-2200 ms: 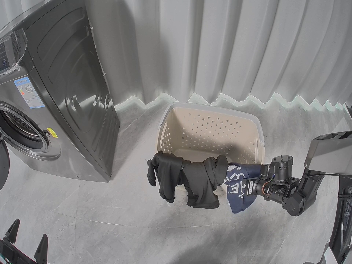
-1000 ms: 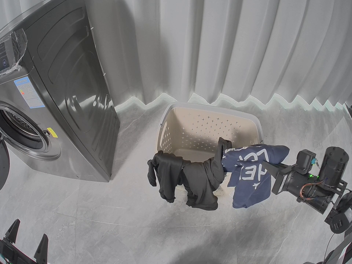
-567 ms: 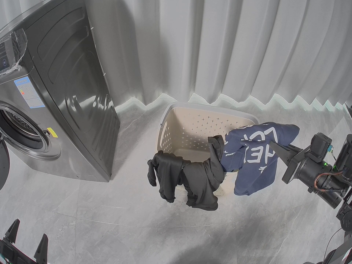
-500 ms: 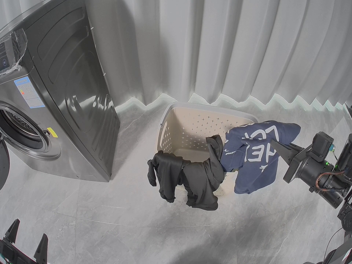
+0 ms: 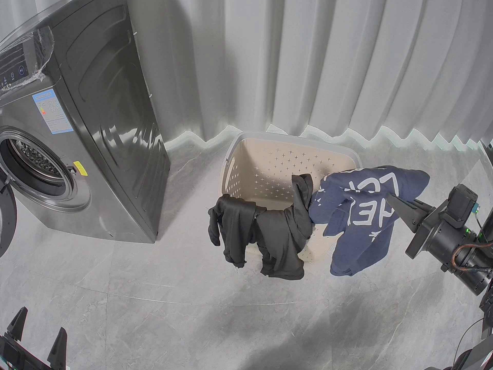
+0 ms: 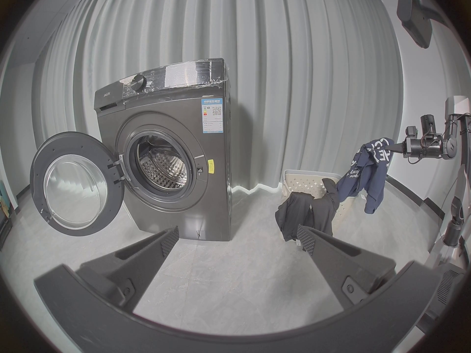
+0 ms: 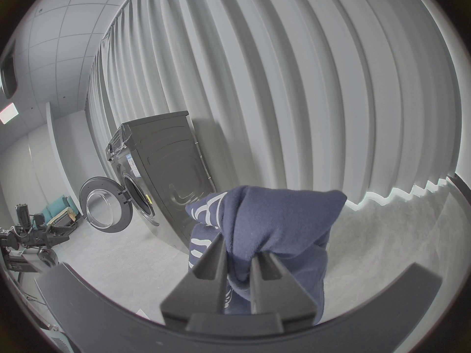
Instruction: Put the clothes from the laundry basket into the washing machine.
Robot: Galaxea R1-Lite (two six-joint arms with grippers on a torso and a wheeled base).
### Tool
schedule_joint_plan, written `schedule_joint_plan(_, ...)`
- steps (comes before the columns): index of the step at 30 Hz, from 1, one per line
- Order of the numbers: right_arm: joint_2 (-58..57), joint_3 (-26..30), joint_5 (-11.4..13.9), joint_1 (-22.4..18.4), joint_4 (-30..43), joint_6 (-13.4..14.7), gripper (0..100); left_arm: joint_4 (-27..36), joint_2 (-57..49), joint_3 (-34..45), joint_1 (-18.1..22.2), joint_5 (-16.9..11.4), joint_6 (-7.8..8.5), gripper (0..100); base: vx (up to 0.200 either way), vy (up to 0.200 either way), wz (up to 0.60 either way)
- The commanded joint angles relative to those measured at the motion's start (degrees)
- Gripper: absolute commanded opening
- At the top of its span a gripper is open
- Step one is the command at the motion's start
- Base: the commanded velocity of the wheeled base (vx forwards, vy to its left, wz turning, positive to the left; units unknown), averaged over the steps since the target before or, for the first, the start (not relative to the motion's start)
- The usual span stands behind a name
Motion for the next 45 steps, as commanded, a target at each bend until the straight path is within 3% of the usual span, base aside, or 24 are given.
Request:
schedule_joint_plan(1,-0.9,-0.4,0.1,0.9,-0.1,0.0,0,0.0,-0.8,0.9,0.0,-0.2,-0.25,100,0.0,0.2,0.0)
schedule_joint_plan(45,-0.9,-1.2,0.7,5.0,-1.2,0.2,0,0.0,-0.8,0.9,0.0,-0.3,-0.33,100,0.0,0.2,0.0)
